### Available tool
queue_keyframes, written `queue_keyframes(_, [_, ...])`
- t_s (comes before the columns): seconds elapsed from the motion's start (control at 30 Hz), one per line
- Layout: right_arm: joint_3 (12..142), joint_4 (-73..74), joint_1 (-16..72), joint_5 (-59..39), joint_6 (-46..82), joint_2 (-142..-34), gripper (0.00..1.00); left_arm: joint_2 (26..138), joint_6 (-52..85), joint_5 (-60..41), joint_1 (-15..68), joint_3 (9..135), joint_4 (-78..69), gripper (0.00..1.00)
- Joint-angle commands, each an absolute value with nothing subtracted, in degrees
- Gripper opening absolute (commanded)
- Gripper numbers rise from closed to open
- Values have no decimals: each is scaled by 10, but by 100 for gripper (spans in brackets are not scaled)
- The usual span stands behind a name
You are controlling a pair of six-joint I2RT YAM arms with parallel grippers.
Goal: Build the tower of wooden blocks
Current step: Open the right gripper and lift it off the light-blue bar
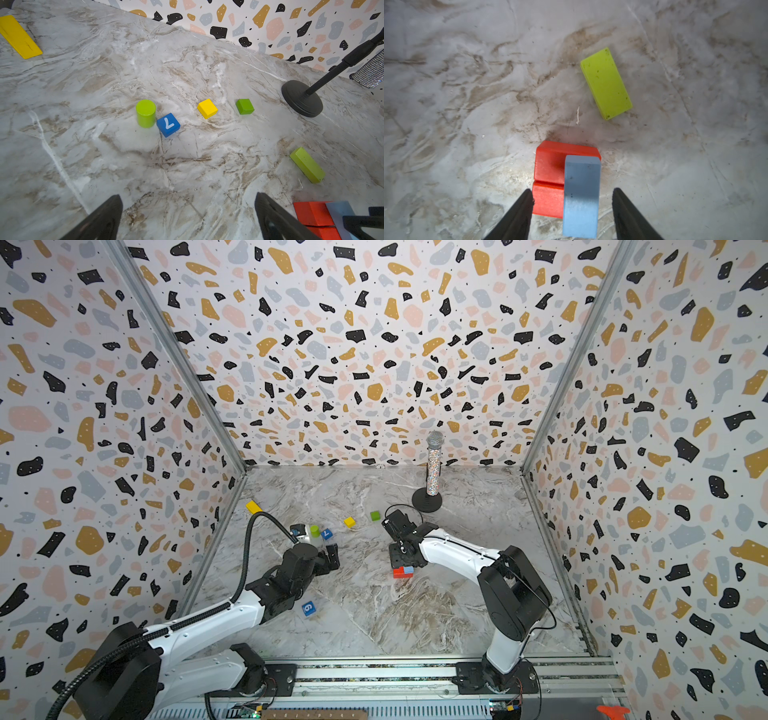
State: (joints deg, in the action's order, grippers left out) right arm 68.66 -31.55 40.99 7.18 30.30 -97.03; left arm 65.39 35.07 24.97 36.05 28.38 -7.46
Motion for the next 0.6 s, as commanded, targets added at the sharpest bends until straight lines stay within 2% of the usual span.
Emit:
queue_keyframes(0.0, [716, -320, 375, 47, 278, -937, 61, 649, 336, 277, 358, 280, -75, 100])
queue_keyframes(0.07, [721, -312, 353, 32, 267, -936, 57, 640, 334, 279, 358, 276, -78, 100])
queue_keyframes(0.2, [738, -310, 319, 19, 238, -959, 41, 631, 334, 271, 358, 271, -83, 100])
queue_keyframes(0.23, [746, -312, 312, 16, 228, -970, 40, 631, 333, 271, 358, 271, -82, 100])
queue_keyframes(0.3, [761, -314, 309, 14, 197, -996, 41, 631, 332, 270, 358, 274, -80, 100])
queue_keyframes(0.43, [796, -329, 313, 28, 144, -1050, 53, 629, 332, 261, 358, 275, -80, 100])
queue_keyframes(0.57, [822, -330, 312, 15, 127, -1085, 55, 627, 334, 253, 358, 273, -83, 100])
